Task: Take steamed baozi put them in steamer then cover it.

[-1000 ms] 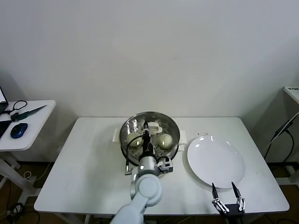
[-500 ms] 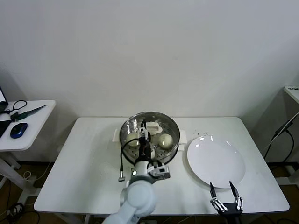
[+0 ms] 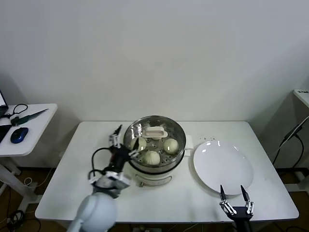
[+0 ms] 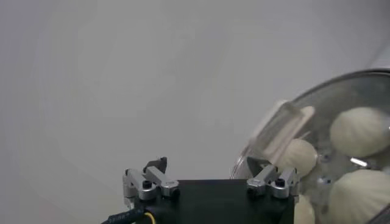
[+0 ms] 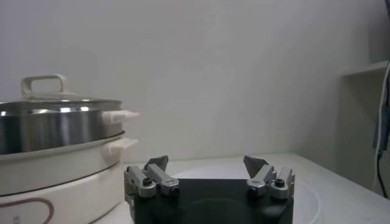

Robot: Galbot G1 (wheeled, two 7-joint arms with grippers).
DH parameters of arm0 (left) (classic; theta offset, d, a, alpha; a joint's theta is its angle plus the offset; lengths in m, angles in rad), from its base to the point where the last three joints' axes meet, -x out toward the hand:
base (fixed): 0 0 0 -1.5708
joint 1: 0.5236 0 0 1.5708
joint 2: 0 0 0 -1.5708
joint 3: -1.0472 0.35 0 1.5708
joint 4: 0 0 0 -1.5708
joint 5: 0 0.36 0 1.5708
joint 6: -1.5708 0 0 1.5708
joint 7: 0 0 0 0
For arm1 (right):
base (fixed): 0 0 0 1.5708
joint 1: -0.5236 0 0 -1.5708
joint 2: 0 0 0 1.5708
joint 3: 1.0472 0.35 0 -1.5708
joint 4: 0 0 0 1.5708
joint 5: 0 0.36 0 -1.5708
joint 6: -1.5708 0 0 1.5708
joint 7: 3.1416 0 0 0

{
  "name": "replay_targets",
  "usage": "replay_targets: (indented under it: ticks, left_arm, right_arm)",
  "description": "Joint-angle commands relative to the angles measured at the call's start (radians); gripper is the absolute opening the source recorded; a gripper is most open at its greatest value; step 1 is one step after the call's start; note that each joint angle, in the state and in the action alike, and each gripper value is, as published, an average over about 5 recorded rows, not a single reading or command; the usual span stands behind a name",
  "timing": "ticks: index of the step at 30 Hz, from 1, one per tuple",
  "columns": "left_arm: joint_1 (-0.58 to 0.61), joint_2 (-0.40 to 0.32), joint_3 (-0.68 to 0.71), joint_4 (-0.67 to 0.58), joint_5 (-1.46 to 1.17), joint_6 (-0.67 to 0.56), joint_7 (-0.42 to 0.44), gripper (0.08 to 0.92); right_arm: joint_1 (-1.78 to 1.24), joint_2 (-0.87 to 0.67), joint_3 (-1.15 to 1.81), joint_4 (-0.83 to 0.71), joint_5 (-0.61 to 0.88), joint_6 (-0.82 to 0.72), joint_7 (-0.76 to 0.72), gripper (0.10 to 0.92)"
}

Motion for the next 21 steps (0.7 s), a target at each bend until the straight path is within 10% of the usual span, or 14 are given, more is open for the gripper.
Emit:
replay_targets:
  ticks: [1, 9, 21]
  left_arm:
    - [0.040, 0.071, -0.079, -0.092, -0.285, -0.077, -0.098, 0.823]
    - [0.278, 0.071, -0.456, 0.034, -0.725, -0.416, -0.153, 0.823]
    - [0.339, 0.017, -0.345, 0.363, -0.704, -0.663, -0.169, 0.823]
  right_arm:
    - [0.011, 0.000, 0.009, -0.010, -0.020, -0.008, 0.035, 0.823]
    - [0.018, -0.012, 0.009, -0.028, -0.014, -0.023, 0.034, 0.823]
    - [0.026, -0.017, 0.003, -0.040, -0.003, -0.023, 0.030, 0.823]
